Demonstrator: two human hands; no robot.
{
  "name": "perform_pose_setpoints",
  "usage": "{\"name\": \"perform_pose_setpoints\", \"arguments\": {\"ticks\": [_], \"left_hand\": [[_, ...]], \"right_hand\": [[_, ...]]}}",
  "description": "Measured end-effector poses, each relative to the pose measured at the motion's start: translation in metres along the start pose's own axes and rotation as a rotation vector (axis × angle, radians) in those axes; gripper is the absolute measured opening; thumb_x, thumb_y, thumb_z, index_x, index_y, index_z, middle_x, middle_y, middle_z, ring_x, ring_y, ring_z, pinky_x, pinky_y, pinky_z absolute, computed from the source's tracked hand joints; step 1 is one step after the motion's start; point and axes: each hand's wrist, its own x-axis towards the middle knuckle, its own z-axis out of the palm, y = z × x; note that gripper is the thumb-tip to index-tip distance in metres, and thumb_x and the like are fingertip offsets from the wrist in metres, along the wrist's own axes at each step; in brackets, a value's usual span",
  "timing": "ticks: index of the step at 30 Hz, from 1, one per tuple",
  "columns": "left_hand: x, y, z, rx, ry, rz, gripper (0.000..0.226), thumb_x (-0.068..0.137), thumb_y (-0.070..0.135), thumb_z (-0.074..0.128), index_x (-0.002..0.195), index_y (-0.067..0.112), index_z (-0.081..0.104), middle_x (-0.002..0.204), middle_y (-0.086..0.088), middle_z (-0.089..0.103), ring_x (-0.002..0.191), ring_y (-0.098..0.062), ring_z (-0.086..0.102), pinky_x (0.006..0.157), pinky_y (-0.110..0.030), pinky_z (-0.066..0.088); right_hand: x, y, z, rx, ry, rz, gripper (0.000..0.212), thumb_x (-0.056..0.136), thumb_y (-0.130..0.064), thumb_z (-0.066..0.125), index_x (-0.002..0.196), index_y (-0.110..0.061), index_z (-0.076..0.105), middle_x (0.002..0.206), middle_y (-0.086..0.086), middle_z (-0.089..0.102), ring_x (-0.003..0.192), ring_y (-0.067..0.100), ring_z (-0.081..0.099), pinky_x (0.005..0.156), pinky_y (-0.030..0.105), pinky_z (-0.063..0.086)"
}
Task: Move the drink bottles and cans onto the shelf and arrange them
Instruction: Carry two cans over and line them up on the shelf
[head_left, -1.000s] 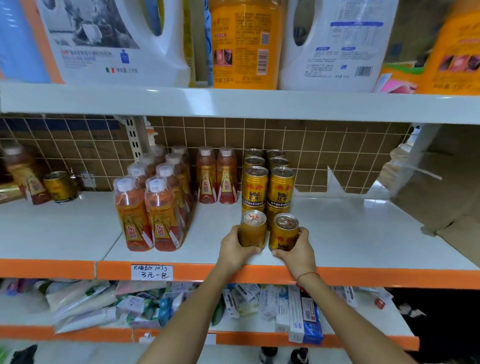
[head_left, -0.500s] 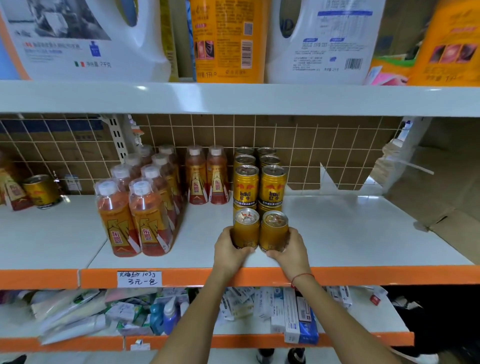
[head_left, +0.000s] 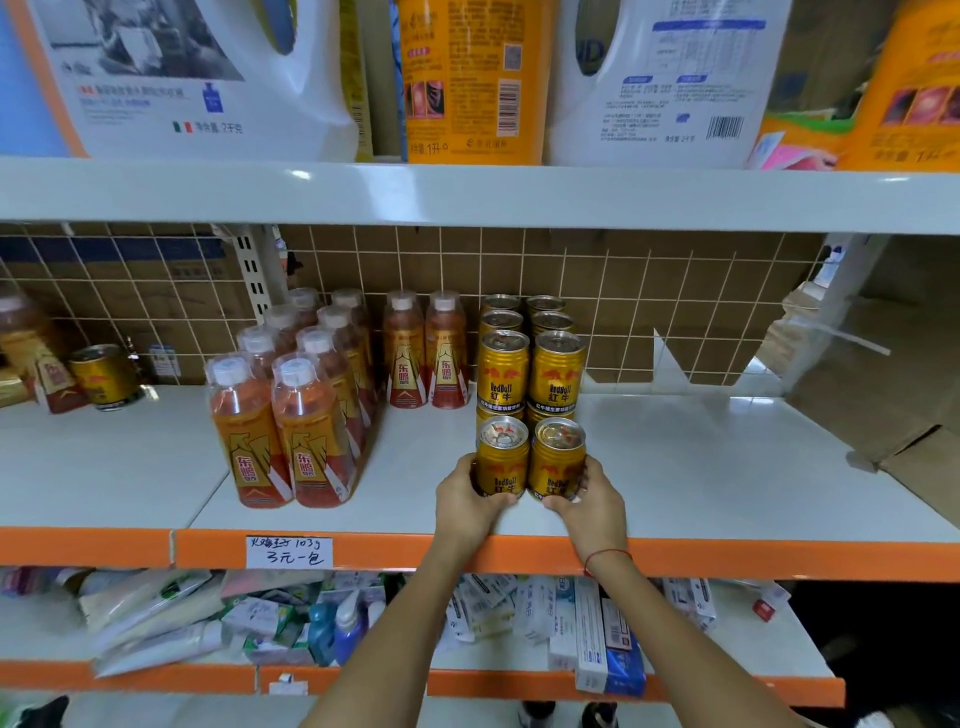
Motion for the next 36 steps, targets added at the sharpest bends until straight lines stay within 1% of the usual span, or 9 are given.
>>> {"name": "perform_pose_setpoints", "arguments": {"ticks": [8, 14, 16, 22, 26, 28, 31, 36], "left_hand": [[0.0, 0.0018, -0.0012, 0.019, -0.048, 0.02, 0.066, 0.074, 0.018, 0.08, 0.13, 0.01, 0.047, 0.119, -0.008, 0.063, 0.105, -0.021, 0.059, 0.082, -0.02, 0.041], [0.002, 0.0029, -0.0012, -0.039, -0.099, 0.02, 0.065, 0.079, 0.024, 0.076, 0.134, 0.014, 0.043, 0.124, -0.003, 0.06, 0.104, -0.013, 0.054, 0.084, -0.02, 0.039], [0.0022, 0.003, -0.0015, -0.043, -0.098, 0.025, 0.064, 0.079, 0.025, 0.075, 0.133, 0.013, 0.043, 0.125, -0.003, 0.06, 0.102, -0.011, 0.053, 0.083, -0.02, 0.039], [0.0047, 0.0012, -0.0014, -0.043, -0.112, 0.017, 0.067, 0.079, 0.026, 0.075, 0.135, 0.015, 0.04, 0.127, -0.004, 0.058, 0.112, -0.018, 0.055, 0.086, -0.022, 0.041], [0.0066, 0.0028, -0.0034, -0.064, -0.154, 0.018, 0.068, 0.079, 0.022, 0.076, 0.136, 0.013, 0.039, 0.127, -0.004, 0.057, 0.107, -0.013, 0.053, 0.086, -0.02, 0.04], [0.0067, 0.0028, -0.0025, -0.072, -0.147, 0.02, 0.068, 0.078, 0.021, 0.077, 0.135, 0.012, 0.04, 0.127, -0.005, 0.057, 0.104, -0.011, 0.052, 0.086, -0.019, 0.04], [0.0075, 0.0012, -0.0001, -0.069, -0.128, 0.031, 0.068, 0.078, 0.021, 0.077, 0.135, 0.011, 0.041, 0.125, -0.004, 0.058, 0.107, -0.014, 0.054, 0.087, -0.019, 0.04], [0.0096, -0.0043, 0.0009, -0.082, -0.135, 0.045, 0.063, 0.079, 0.022, 0.076, 0.131, 0.013, 0.042, 0.121, -0.004, 0.059, 0.105, -0.014, 0.056, 0.084, -0.02, 0.042]], "right_hand": [[-0.0017, 0.0002, 0.0006, -0.004, -0.004, -0.009, 0.077, 0.07, -0.023, 0.08, 0.137, -0.02, 0.041, 0.126, 0.004, 0.061, 0.114, 0.025, 0.058, 0.094, 0.042, 0.049], [-0.0008, -0.0012, -0.0007, -0.032, -0.02, 0.012, 0.081, 0.069, -0.04, 0.078, 0.138, -0.024, 0.038, 0.125, 0.001, 0.061, 0.113, 0.023, 0.057, 0.089, 0.039, 0.05], [-0.0002, -0.0024, 0.0002, -0.048, -0.009, 0.024, 0.081, 0.069, -0.042, 0.077, 0.138, -0.025, 0.038, 0.126, 0.0, 0.061, 0.113, 0.023, 0.057, 0.088, 0.039, 0.05], [-0.0006, -0.0023, 0.0007, -0.064, 0.01, 0.04, 0.078, 0.07, -0.042, 0.077, 0.137, -0.024, 0.041, 0.124, 0.001, 0.062, 0.112, 0.023, 0.058, 0.087, 0.037, 0.05], [-0.0018, -0.0023, 0.0002, -0.064, 0.011, 0.036, 0.078, 0.07, -0.044, 0.077, 0.136, -0.023, 0.042, 0.122, 0.002, 0.063, 0.11, 0.024, 0.059, 0.086, 0.037, 0.051], [-0.002, -0.0019, -0.0001, -0.062, 0.009, 0.035, 0.078, 0.07, -0.044, 0.077, 0.136, -0.024, 0.042, 0.122, 0.002, 0.063, 0.11, 0.024, 0.059, 0.086, 0.038, 0.051], [-0.0021, -0.0013, 0.0003, -0.055, 0.008, 0.034, 0.077, 0.07, -0.043, 0.077, 0.136, -0.023, 0.042, 0.123, 0.002, 0.062, 0.111, 0.023, 0.059, 0.087, 0.038, 0.051], [-0.0028, -0.0026, -0.0004, -0.051, 0.025, 0.023, 0.072, 0.07, -0.042, 0.077, 0.133, -0.022, 0.046, 0.119, 0.002, 0.065, 0.107, 0.023, 0.061, 0.084, 0.035, 0.051]]}}
